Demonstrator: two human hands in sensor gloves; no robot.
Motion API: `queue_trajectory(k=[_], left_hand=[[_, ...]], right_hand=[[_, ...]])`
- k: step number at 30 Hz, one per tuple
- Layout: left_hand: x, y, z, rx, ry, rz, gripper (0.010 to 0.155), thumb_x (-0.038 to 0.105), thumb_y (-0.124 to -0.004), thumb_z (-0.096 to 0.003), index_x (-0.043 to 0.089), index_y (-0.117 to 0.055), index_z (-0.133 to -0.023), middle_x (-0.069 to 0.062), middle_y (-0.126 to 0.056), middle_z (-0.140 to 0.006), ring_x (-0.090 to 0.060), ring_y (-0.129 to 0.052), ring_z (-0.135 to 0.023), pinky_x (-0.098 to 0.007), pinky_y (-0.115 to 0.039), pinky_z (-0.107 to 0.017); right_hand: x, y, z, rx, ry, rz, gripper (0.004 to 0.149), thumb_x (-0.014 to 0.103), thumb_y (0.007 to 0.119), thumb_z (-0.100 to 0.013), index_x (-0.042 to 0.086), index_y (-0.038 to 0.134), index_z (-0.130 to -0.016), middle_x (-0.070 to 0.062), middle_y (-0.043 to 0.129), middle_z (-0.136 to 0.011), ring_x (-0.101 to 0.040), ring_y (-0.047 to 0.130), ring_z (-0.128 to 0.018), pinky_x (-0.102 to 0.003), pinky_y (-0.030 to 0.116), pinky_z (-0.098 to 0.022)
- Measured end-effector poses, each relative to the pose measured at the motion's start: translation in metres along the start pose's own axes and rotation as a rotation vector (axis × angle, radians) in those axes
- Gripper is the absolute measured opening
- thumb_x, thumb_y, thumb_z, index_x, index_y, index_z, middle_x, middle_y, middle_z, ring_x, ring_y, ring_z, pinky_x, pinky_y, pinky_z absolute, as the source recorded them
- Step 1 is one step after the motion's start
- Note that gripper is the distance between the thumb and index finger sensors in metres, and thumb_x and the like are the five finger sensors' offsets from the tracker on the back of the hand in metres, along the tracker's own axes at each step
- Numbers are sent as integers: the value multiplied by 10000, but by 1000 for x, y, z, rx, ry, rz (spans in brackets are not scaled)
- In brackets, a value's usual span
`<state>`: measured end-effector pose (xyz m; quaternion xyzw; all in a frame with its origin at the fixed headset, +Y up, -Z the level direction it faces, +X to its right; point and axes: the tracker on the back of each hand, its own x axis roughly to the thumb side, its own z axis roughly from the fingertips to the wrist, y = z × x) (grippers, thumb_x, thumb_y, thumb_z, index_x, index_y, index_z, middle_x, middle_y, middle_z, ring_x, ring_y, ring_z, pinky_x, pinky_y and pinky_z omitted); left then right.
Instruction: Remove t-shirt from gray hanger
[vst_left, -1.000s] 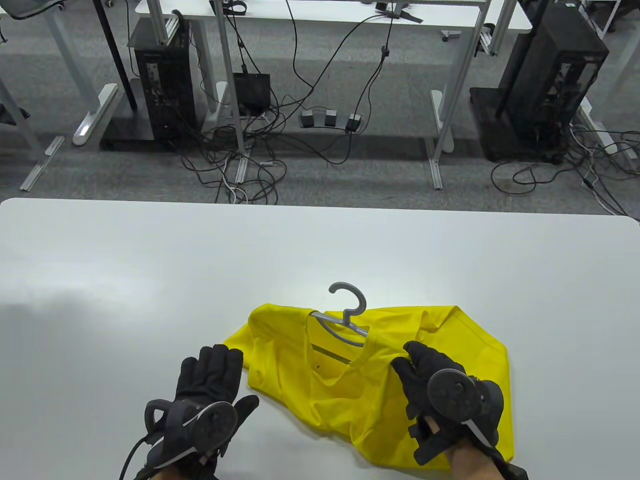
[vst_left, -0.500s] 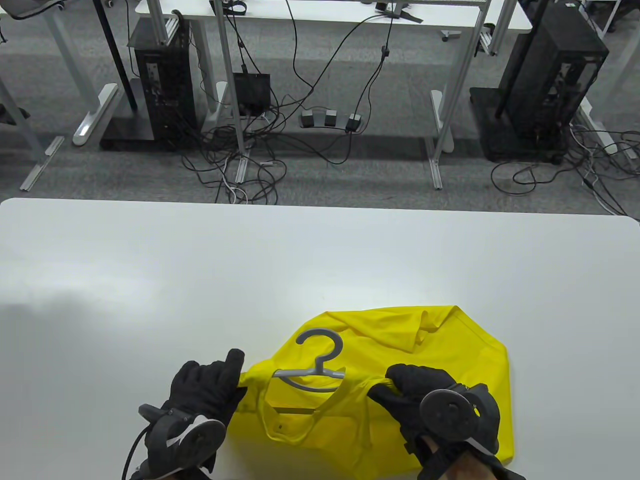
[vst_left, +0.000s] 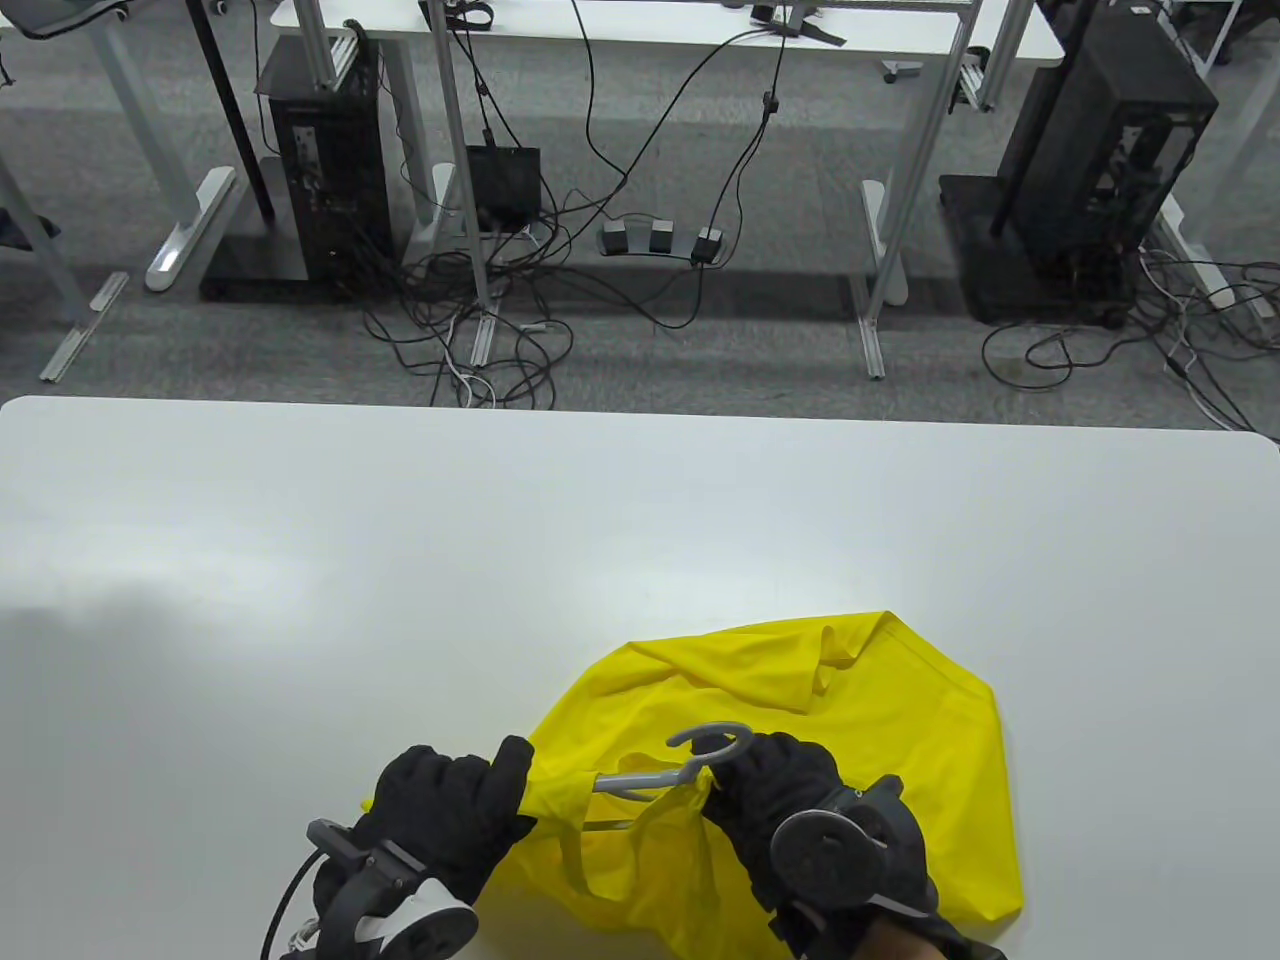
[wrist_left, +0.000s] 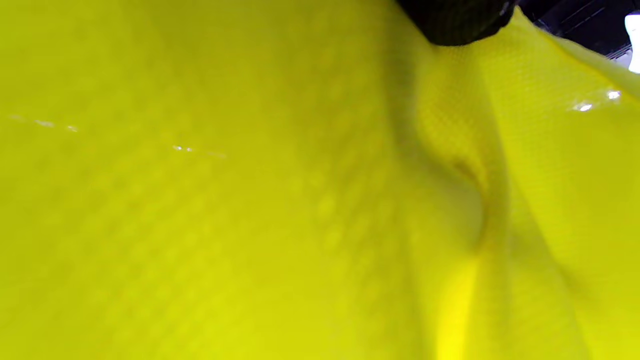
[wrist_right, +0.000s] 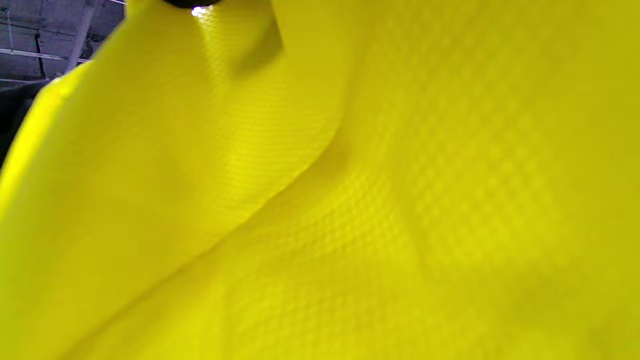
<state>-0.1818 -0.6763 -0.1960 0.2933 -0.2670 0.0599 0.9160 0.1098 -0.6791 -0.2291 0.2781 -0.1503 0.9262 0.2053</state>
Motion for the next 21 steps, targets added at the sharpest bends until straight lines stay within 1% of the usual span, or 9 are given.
queue_trajectory(k=[2,6,12,14,17,18,19,21], left_hand=[[-6,0,1,21,33,75,574,449,-617,-499,115,-747,-947,-163,-883,-773,-314,-944,-557,-606,-684,-588],[-18,3,0,53,168,129,548,417,-643,-497,65,-795,-889,-187,-886,-816,-367,-970,-635,-627,-678,-592],[-44,5,3,61,350,110,499,388,-678,-491,61,-835,-833,-176,-930,-746,-334,-1011,-560,-613,-721,-551],[-55,3,6,46,414,127,486,384,-685,-487,66,-843,-819,-171,-938,-726,-327,-1014,-541,-609,-725,-547],[-67,-5,9,-29,486,134,481,386,-694,-482,70,-855,-806,-168,-946,-712,-325,-1016,-527,-610,-724,-546],[-68,-7,9,-47,493,139,484,389,-695,-480,70,-858,-805,-169,-947,-712,-328,-1016,-525,-611,-722,-547],[-69,-11,9,-89,499,153,486,394,-697,-482,72,-858,-808,-170,-945,-716,-333,-1013,-531,-613,-715,-554],[-66,-16,8,-142,467,190,488,396,-702,-484,74,-856,-817,-174,-940,-728,-338,-1009,-542,-615,-707,-565]], right_hand=[[1,-3,0,-43,20,23,514,394,641,-434,171,690,-895,-72,817,-708,-294,854,-558,-592,671,-512],[-8,-11,3,-109,61,66,503,394,644,-426,166,702,-872,-64,823,-694,-287,859,-550,-594,668,-520],[-29,-26,7,-216,111,60,492,394,650,-412,178,725,-848,-51,835,-676,-273,868,-539,-596,664,-532],[-35,-31,9,-246,136,24,489,394,649,-410,184,728,-844,-48,837,-673,-271,870,-536,-595,664,-534],[-43,-37,10,-300,173,-70,485,396,638,-408,187,730,-836,-41,842,-662,-261,880,-525,-590,680,-524],[-45,-38,11,-309,187,-96,484,397,638,-409,188,732,-835,-40,844,-661,-259,883,-523,-589,684,-521],[-47,-39,11,-315,202,-132,485,398,640,-410,186,733,-836,-41,845,-662,-261,883,-523,-588,684,-520],[-49,-38,12,-312,220,-149,485,399,645,-415,184,732,-841,-46,843,-669,-264,883,-526,-589,683,-520]])
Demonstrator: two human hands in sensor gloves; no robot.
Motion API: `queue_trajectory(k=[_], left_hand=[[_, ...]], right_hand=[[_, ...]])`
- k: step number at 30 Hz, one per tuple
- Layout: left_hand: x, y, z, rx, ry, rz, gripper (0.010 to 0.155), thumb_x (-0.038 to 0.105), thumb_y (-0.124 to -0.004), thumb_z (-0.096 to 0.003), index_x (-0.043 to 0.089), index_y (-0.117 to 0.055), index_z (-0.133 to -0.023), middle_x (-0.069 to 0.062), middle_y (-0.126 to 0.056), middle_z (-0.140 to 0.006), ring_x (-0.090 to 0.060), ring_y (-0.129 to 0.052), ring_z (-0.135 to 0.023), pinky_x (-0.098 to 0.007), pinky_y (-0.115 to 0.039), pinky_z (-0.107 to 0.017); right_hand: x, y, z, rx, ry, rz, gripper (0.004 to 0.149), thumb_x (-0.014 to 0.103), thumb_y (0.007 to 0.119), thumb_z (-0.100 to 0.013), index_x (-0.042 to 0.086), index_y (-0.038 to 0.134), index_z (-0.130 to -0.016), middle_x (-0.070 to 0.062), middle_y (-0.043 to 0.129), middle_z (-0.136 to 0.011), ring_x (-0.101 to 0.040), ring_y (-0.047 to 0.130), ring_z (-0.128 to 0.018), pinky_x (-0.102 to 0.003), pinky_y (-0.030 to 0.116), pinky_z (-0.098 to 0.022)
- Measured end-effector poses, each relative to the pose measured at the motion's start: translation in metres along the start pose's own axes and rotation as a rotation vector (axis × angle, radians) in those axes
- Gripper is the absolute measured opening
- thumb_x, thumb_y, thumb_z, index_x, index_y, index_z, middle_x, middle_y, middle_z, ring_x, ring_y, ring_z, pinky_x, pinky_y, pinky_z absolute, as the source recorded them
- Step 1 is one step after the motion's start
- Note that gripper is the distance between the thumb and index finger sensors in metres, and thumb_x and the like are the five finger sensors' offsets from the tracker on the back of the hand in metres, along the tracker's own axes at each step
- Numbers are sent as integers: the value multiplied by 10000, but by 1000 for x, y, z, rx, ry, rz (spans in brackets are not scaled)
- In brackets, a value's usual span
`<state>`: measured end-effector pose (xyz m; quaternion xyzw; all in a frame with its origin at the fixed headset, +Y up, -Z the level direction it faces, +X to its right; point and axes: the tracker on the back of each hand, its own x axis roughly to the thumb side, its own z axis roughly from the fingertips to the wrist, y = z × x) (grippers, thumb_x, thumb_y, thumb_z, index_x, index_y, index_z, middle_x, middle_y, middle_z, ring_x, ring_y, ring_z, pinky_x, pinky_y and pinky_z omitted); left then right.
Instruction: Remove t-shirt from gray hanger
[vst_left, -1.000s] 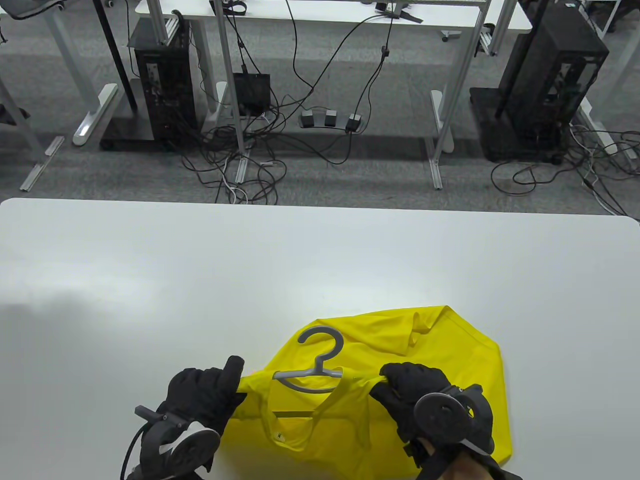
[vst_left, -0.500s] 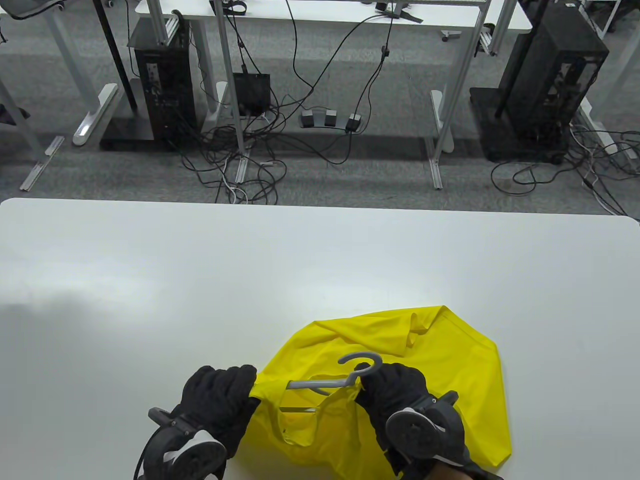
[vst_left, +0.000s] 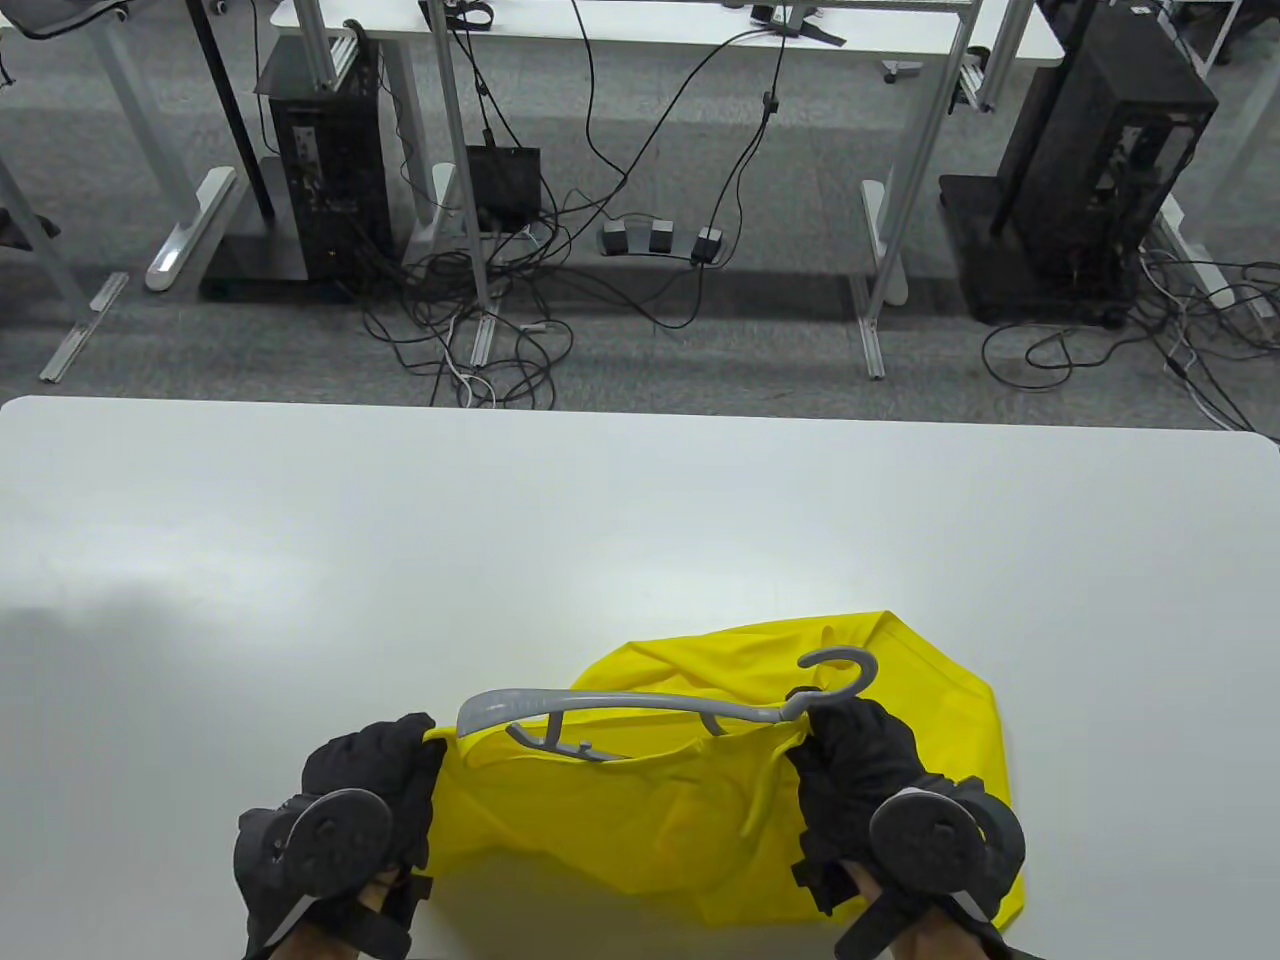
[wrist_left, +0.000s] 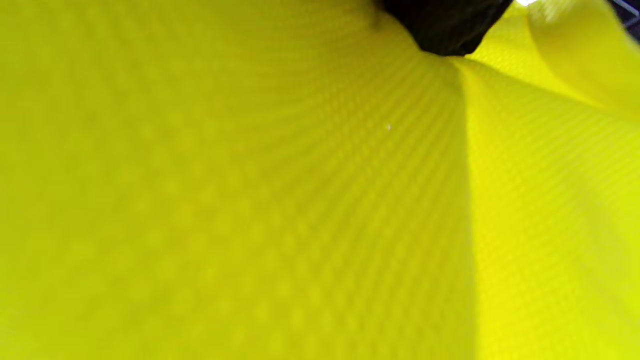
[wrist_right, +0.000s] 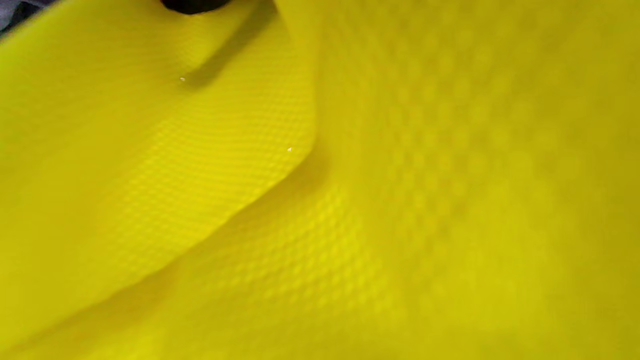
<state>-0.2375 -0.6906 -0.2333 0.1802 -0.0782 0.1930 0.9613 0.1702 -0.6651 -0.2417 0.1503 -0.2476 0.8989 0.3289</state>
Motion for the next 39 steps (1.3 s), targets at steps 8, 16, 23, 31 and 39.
queue_trajectory(k=[8,16,23,31,39], left_hand=[[24,-2,7,7,-225,-89,847,627,-680,-417,118,-506,-1072,-179,-661,-1012,-366,-814,-837,-621,-561,-683],[52,0,18,38,-403,-184,730,475,-703,-497,203,-413,-1109,-153,-486,-1129,-336,-689,-1009,-644,-521,-738],[66,-13,16,-29,-377,-299,598,290,-769,-491,129,-613,-1046,-174,-770,-985,-303,-976,-769,-597,-765,-595],[61,-7,16,70,-333,-323,519,299,-763,-479,128,-745,-969,-182,-863,-899,-300,-1037,-692,-576,-841,-482],[26,7,11,163,-223,-298,509,307,-714,-481,142,-720,-963,-166,-822,-923,-300,-999,-726,-578,-795,-550]], right_hand=[[-4,7,2,29,3,109,496,393,678,-433,168,719,-873,-73,838,-708,-280,879,-537,-590,676,-520],[27,29,8,133,-161,222,504,401,700,-435,164,726,-879,-80,849,-710,-285,888,-527,-572,696,-489],[54,37,17,163,-272,259,505,403,710,-430,167,734,-876,-75,862,-704,-279,899,-515,-549,717,-443],[45,22,11,98,-187,110,469,384,709,-439,140,824,-823,-111,919,-707,-340,945,-578,-563,735,-446],[-13,5,-1,89,63,94,415,373,730,-430,156,859,-760,-93,938,-653,-323,962,-536,-557,749,-430]])
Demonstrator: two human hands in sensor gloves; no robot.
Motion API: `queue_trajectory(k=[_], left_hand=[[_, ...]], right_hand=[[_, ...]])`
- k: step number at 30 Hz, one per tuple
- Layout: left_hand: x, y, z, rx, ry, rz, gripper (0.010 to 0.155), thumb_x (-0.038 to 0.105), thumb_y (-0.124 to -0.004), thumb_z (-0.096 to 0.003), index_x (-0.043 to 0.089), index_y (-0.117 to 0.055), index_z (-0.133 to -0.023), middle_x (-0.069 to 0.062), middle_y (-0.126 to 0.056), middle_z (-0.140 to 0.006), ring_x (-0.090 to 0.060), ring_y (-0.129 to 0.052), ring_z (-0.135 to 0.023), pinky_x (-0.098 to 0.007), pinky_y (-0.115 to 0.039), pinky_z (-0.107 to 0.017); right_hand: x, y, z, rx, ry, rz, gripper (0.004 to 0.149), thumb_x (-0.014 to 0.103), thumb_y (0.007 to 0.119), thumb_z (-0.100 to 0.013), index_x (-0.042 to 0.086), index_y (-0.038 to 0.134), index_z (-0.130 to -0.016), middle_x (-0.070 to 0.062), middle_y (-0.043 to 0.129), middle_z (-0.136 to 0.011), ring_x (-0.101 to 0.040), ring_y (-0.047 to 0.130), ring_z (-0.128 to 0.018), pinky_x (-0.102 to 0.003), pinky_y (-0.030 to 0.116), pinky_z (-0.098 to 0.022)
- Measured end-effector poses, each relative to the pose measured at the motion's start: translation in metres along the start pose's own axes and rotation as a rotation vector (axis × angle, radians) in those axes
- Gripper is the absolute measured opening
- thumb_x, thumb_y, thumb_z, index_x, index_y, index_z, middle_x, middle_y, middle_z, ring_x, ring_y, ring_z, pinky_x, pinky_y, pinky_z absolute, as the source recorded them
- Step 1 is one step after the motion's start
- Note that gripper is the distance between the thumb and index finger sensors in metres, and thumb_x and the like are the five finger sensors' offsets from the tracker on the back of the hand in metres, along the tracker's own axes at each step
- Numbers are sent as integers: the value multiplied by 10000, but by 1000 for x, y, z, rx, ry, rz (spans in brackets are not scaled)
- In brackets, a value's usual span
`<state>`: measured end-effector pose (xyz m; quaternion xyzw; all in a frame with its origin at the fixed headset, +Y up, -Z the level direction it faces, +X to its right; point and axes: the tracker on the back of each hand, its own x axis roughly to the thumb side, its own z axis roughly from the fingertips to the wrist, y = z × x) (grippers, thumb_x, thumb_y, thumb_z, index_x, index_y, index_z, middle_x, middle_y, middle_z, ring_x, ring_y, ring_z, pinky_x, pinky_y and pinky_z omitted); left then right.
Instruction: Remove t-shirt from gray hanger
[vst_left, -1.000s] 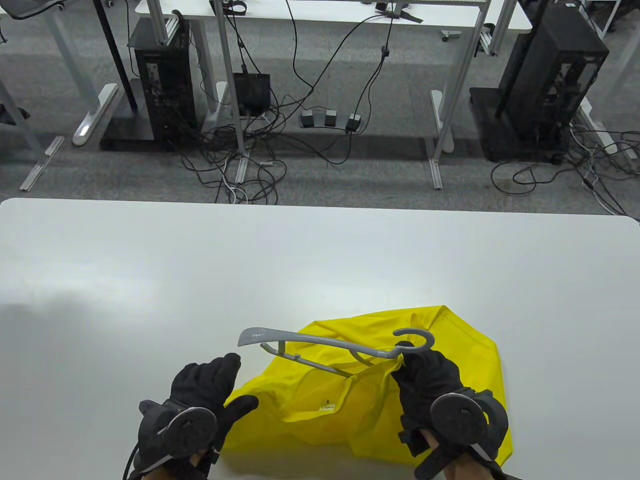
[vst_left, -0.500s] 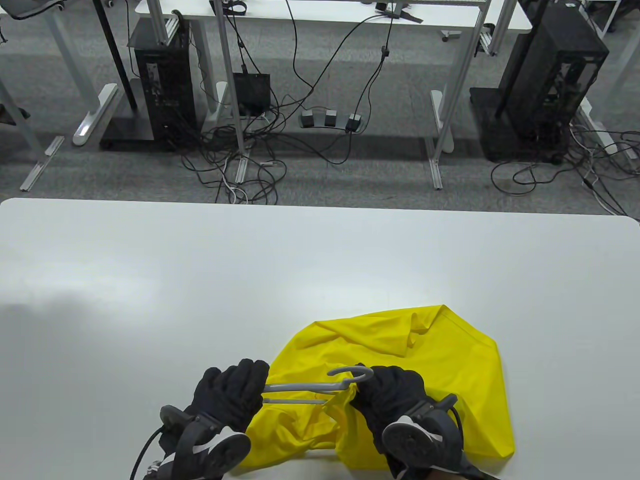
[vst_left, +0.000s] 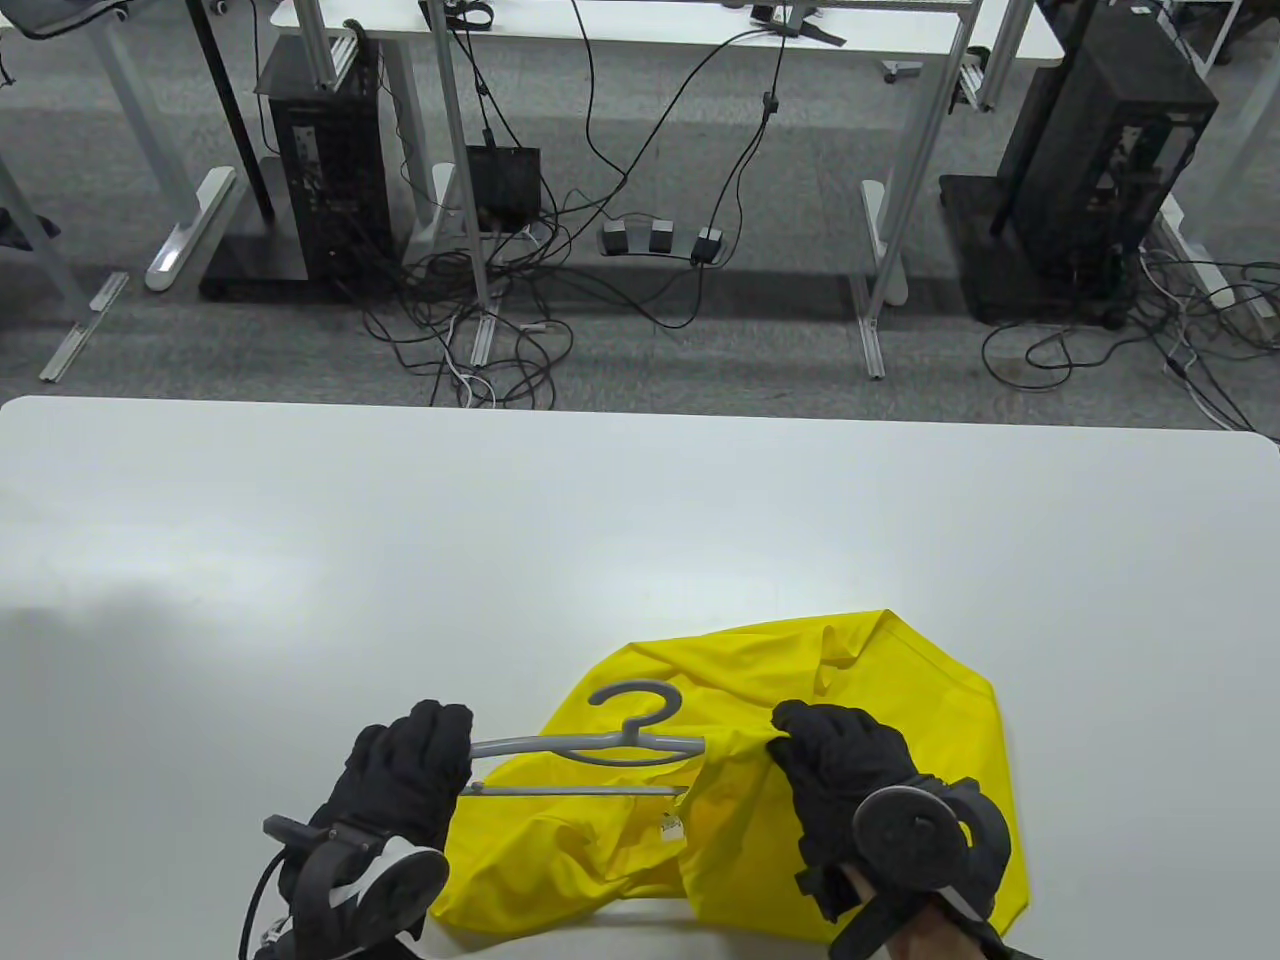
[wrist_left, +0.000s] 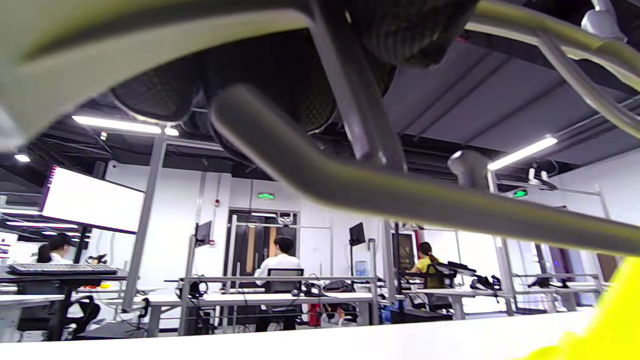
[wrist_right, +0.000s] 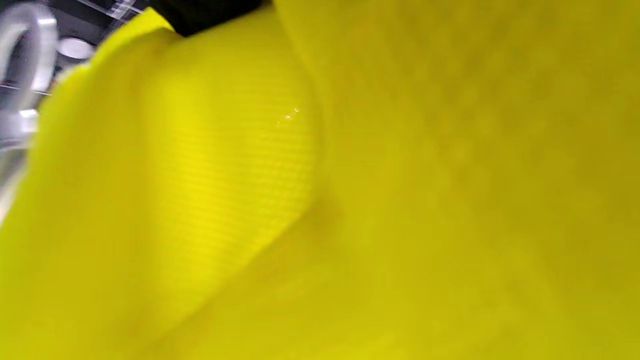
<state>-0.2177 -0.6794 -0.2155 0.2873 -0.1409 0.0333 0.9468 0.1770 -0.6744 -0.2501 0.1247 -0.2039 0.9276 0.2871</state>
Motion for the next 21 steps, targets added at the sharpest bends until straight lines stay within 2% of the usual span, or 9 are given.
queue_trajectory(k=[6,9,12,15,18,21], left_hand=[[-20,-2,2,10,48,-10,503,306,-689,-483,148,-692,-961,-159,-780,-949,-320,-959,-771,-594,-744,-602],[-28,-4,3,12,63,-27,503,309,-677,-483,150,-682,-959,-160,-773,-952,-317,-958,-780,-590,-749,-604],[-36,-5,4,10,132,28,502,306,-676,-483,143,-681,-958,-167,-770,-950,-329,-957,-778,-594,-750,-599],[-35,-4,3,5,184,91,504,308,-678,-483,127,-690,-953,-184,-796,-918,-323,-987,-729,-586,-784,-557],[-31,-5,1,-35,279,242,509,309,-688,-488,91,-704,-948,-211,-829,-872,-321,-1026,-657,-571,-829,-496],[-25,-12,0,-110,345,377,512,306,-710,-492,49,-728,-934,-238,-869,-817,-316,-1064,-577,-557,-870,-434]], right_hand=[[-44,12,-6,179,222,40,415,361,734,-434,135,866,-756,-114,943,-640,-337,964,-517,-567,748,-413],[-56,18,-6,242,301,77,415,353,739,-432,123,872,-750,-123,947,-629,-342,967,-504,-571,749,-399],[-62,23,-7,315,366,142,413,349,742,-433,118,873,-749,-128,946,-628,-348,968,-502,-574,749,-397],[-60,25,-7,337,364,163,426,347,737,-438,111,858,-772,-139,937,-654,-359,961,-526,-581,742,-409],[-52,23,-9,317,352,203,431,333,734,-439,110,842,-792,-146,926,-666,-358,952,-521,-577,738,-405],[-42,23,-8,308,303,210,580,395,683,-454,78,702,-940,-208,824,-817,-429,867,-655,-617,667,-477]])
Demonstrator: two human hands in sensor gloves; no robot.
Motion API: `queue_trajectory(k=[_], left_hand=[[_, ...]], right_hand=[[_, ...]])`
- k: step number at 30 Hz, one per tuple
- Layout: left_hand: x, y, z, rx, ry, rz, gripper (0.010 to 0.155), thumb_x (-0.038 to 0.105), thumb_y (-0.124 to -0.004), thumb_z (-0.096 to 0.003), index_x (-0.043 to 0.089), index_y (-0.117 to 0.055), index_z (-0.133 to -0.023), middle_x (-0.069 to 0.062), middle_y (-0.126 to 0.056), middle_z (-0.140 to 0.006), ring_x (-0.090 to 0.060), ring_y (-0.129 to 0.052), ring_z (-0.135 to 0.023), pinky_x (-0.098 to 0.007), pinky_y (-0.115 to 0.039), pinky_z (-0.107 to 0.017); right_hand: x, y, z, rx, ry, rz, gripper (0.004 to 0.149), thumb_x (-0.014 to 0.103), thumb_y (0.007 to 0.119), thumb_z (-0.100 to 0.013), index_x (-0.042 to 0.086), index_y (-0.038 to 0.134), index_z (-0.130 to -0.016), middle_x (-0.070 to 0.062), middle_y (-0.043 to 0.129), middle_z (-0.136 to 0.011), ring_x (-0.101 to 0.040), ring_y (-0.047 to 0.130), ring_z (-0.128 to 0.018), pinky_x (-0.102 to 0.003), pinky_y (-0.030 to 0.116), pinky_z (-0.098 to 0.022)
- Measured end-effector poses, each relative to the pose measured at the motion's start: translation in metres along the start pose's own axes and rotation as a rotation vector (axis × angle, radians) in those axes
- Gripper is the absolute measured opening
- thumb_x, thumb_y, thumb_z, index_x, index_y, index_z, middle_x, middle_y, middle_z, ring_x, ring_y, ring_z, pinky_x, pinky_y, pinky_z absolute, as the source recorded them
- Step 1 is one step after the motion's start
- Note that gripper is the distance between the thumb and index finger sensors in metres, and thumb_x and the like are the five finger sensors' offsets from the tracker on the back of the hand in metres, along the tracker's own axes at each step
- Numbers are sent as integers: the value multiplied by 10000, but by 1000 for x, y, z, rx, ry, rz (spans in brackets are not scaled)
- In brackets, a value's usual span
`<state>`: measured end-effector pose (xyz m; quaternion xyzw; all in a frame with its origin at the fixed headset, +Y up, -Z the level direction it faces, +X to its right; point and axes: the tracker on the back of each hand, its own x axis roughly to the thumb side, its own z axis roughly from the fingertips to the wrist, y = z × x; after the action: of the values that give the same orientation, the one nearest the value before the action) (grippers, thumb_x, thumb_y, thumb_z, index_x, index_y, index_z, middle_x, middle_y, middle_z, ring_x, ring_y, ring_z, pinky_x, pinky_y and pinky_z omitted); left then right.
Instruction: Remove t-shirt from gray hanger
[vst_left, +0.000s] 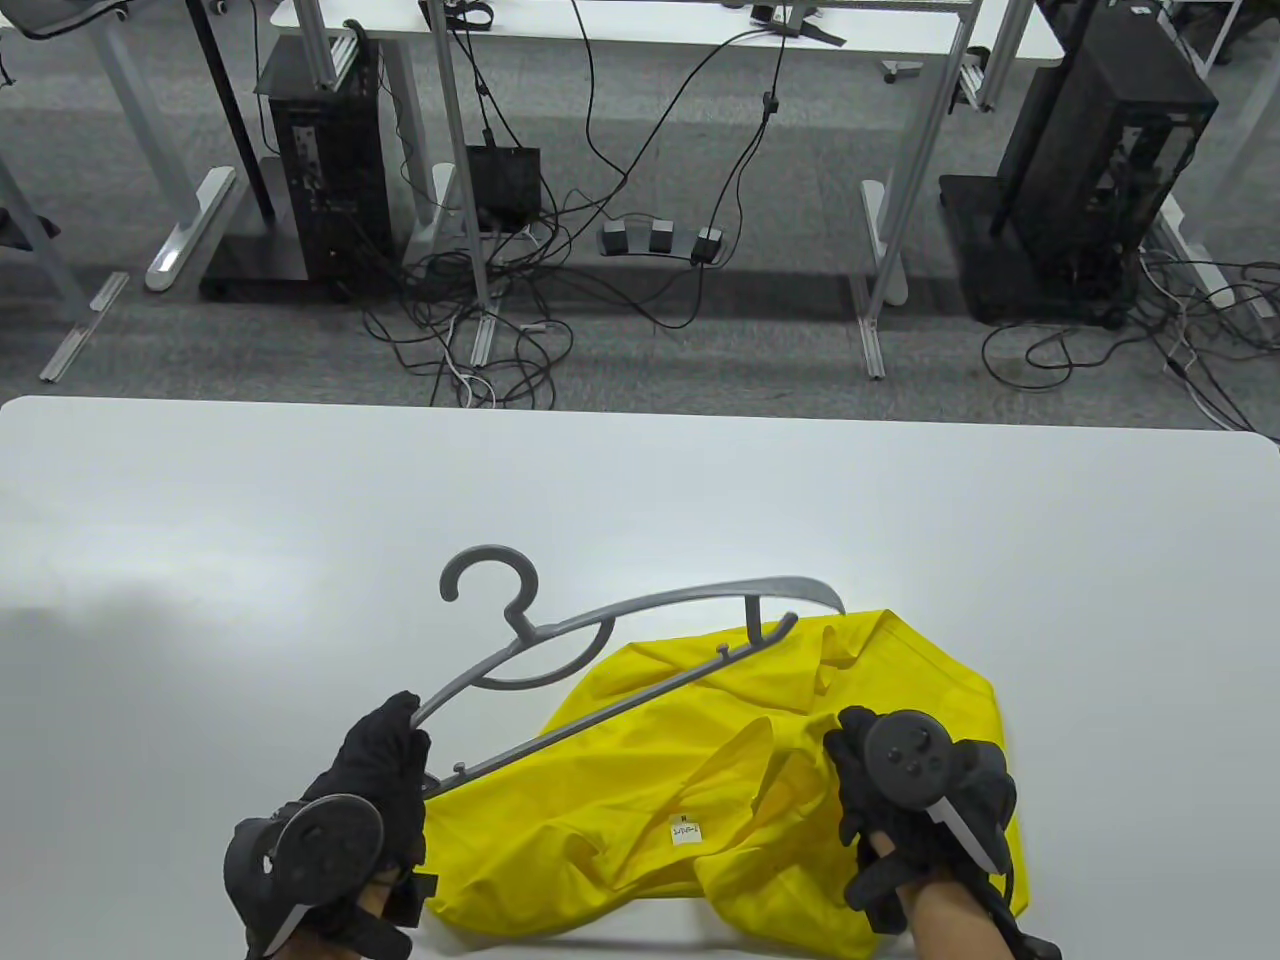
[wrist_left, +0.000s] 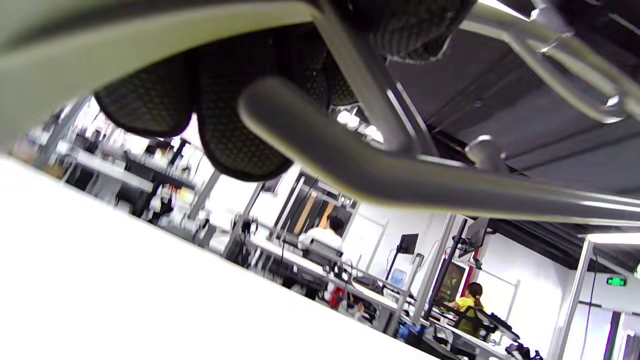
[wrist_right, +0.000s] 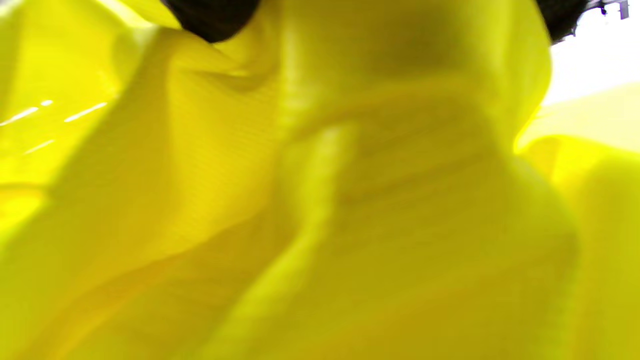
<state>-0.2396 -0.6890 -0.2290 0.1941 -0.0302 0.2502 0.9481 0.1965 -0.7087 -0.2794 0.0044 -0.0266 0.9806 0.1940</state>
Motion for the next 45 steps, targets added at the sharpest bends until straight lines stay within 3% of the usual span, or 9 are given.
queue_trajectory(k=[2,6,14,22,28,34,41,44,45], left_hand=[[0,-7,-1,-81,49,51,509,306,-718,-490,35,-742,-920,-240,-887,-790,-295,-1081,-536,-546,-890,-413],[-7,-24,-4,-242,137,76,507,300,-728,-484,1,-775,-891,-256,-918,-738,-285,-1098,-466,-541,-912,-372],[-16,-51,-3,-460,245,71,516,281,-730,-488,-55,-771,-879,-289,-925,-696,-286,-1105,-410,-544,-931,-327],[-16,-64,-1,-527,248,13,559,312,-719,-497,-50,-719,-922,-298,-883,-752,-319,-1077,-470,-564,-889,-373],[-13,-58,-2,-487,173,-59,638,379,-703,-498,-50,-678,-969,-331,-822,-841,-413,-1019,-592,-620,-818,-439],[1,-41,-2,-336,34,-185,650,390,-689,-504,-17,-633,-1009,-333,-744,-921,-451,-949,-696,-652,-753,-506],[30,-19,6,-78,-295,-466,800,453,-665,-518,107,-254,-1111,-250,-334,-1124,-471,-582,-1007,-685,-490,-698],[39,-21,10,-129,-435,-490,805,493,-619,-515,139,-225,-1121,-194,-275,-1167,-406,-472,-1105,-635,-352,-777],[41,-25,10,-209,-469,-462,780,478,-592,-517,156,-218,-1121,-172,-260,-1179,-385,-441,-1128,-618,-322,-790]], right_hand=[[6,-2,3,14,-16,-19,700,437,662,-457,64,531,-1034,-246,665,-974,-488,731,-829,-659,574,-568],[15,-4,7,140,-10,-48,759,421,635,-468,95,313,-1073,-218,355,-1124,-490,376,-1041,-662,370,-684],[41,-6,17,105,-105,51,774,441,638,-462,161,236,-1061,-132,144,-1123,-407,111,-1048,-626,174,-689],[63,-3,28,75,-190,146,801,497,644,-451,186,243,-1071,-115,133,-1132,-399,81,-1047,-622,119,-682],[65,-3,28,77,-194,160,786,498,643,-452,201,273,-1079,-117,150,-1138,-398,89,-1049,-619,117,-682],[63,-3,27,80,-183,160,788,499,639,-453,192,269,-1077,-126,164,-1140,-404,91,-1047,-617,117,-680],[65,-2,27,75,-189,172,781,496,639,-454,208,268,-1077,-137,162,-1140,-416,79,-1040,-621,113,-676],[65,-1,28,73,-191,178,774,497,641,-454,226,270,-1077,-137,162,-1140,-418,73,-1038,-622,111,-675],[65,-1,28,74,-192,181,775,497,641,-454,226,268,-1077,-135,164,-1141,-416,75,-1039,-621,111,-675]])
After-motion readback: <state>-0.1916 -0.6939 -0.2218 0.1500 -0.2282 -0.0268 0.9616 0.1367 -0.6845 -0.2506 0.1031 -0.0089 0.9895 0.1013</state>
